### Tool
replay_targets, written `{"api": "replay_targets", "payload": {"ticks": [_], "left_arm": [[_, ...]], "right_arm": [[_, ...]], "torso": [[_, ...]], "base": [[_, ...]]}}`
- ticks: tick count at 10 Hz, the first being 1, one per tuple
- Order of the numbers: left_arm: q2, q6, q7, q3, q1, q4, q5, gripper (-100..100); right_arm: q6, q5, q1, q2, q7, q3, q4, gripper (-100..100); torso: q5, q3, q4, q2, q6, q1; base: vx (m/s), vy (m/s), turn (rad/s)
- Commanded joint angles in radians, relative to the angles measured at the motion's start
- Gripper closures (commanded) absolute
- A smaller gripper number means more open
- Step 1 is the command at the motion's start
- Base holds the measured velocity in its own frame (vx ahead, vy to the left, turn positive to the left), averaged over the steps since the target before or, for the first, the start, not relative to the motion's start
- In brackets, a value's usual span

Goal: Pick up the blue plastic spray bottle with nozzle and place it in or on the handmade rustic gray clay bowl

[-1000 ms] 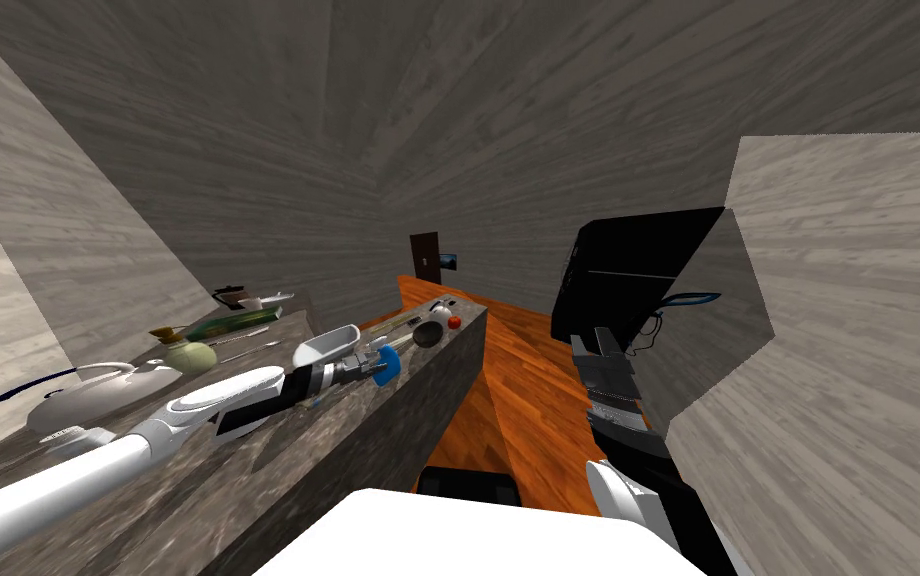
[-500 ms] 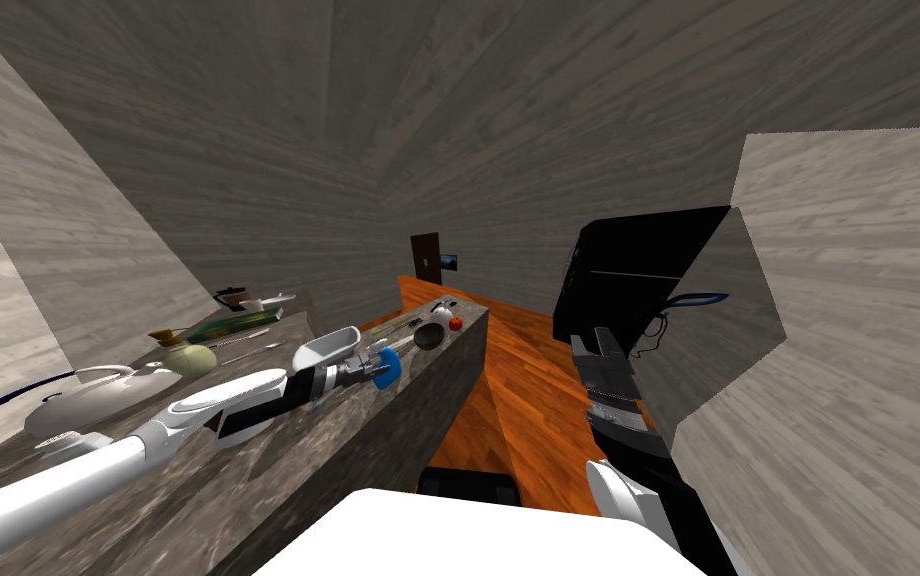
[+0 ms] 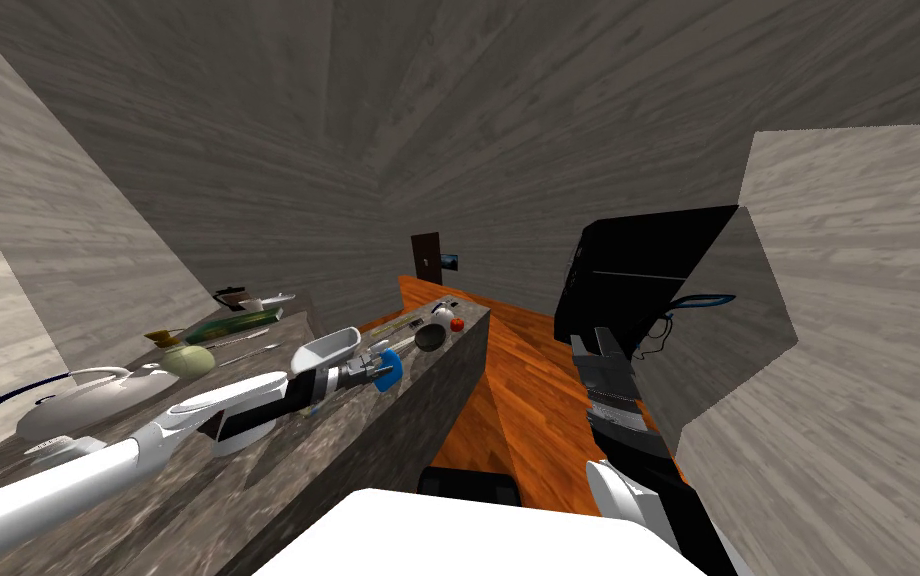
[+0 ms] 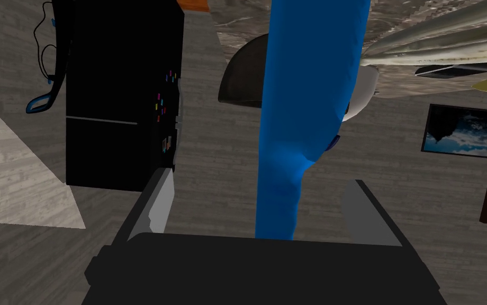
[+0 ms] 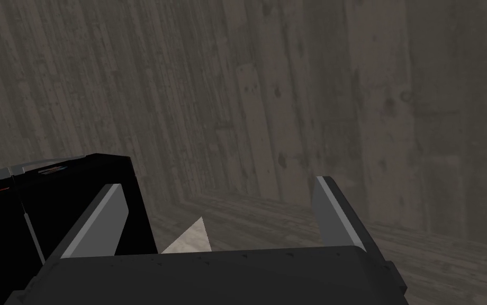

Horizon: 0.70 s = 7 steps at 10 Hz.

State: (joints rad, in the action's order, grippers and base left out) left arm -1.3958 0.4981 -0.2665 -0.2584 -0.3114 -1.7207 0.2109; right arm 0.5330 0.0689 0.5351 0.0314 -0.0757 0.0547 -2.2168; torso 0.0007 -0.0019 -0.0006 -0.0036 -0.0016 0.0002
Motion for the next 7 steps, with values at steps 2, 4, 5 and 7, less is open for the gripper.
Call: {"api": "replay_targets", "payload": {"ticks": [2, 4, 5, 7], "left_arm": [[-0.010, -0.011, -0.068, -0.008, -0.007, -0.013, -0.069, -100], [-0.030, -0.040, -0.131, -0.029, -0.020, -0.052, -0.134, -100], [-0.030, -0.040, -0.146, -0.029, -0.020, -0.052, -0.151, -100], [-0.051, -0.070, -0.208, -0.050, -0.033, -0.091, -0.217, -100]], "right_arm": [[0.000, 0.000, 0.000, 0.000, 0.000, 0.000, 0.000, 0], [0.000, 0.000, 0.000, 0.000, 0.000, 0.000, 0.000, 0], [0.000, 0.000, 0.000, 0.000, 0.000, 0.000, 0.000, 0], [0.000, 0.000, 0.000, 0.000, 0.000, 0.000, 0.000, 0]], "torso": [[0.000, 0.000, 0.000, 0.000, 0.000, 0.000], [0.000, 0.000, 0.000, 0.000, 0.000, 0.001], [0.000, 0.000, 0.000, -0.001, 0.000, 0.001], [0.000, 0.000, 0.000, -0.001, 0.000, 0.000]], "base": [[0.022, 0.016, 0.002], [0.031, 0.026, 0.008], [0.014, 0.011, -0.002], [0.024, 0.016, 0.009]]}}
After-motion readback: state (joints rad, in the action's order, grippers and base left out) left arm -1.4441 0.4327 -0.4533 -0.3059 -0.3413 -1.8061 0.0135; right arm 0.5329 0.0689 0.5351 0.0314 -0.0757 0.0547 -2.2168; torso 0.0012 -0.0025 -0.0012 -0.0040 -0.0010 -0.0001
